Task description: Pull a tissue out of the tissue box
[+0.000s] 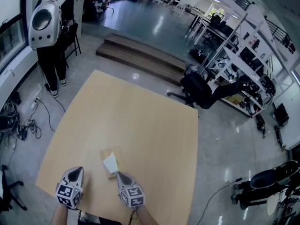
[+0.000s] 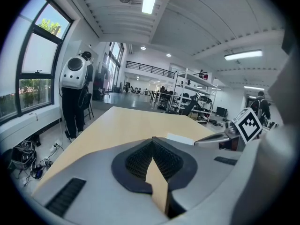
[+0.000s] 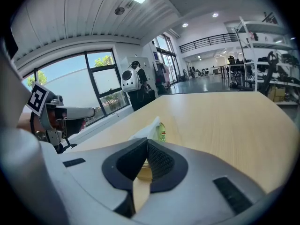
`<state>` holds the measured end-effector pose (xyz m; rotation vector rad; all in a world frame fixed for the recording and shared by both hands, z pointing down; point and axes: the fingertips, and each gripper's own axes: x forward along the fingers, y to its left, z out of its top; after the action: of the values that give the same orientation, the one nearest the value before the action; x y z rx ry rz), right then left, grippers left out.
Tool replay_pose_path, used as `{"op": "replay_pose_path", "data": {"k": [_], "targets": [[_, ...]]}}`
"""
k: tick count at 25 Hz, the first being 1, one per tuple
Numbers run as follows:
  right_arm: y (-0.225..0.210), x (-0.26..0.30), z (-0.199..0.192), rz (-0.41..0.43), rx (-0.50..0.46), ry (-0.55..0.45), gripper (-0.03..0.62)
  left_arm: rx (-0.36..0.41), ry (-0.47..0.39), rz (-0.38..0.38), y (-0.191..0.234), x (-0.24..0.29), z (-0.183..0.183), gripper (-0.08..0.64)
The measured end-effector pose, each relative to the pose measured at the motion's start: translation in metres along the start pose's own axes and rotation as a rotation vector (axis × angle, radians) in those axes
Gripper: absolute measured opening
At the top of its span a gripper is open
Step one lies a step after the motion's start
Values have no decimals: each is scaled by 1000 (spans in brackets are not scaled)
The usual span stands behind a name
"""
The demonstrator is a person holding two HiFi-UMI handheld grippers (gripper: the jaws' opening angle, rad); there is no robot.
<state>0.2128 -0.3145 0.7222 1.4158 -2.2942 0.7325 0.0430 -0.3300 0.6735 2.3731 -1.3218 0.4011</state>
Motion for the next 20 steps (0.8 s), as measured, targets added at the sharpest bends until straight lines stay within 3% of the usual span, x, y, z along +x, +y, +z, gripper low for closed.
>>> {"op": "replay_pose_path", "data": {"k": [20], "targets": [[5,-31,50,-58,-20,-139,5,60,-99,-45,-10,-14,44,8]]}}
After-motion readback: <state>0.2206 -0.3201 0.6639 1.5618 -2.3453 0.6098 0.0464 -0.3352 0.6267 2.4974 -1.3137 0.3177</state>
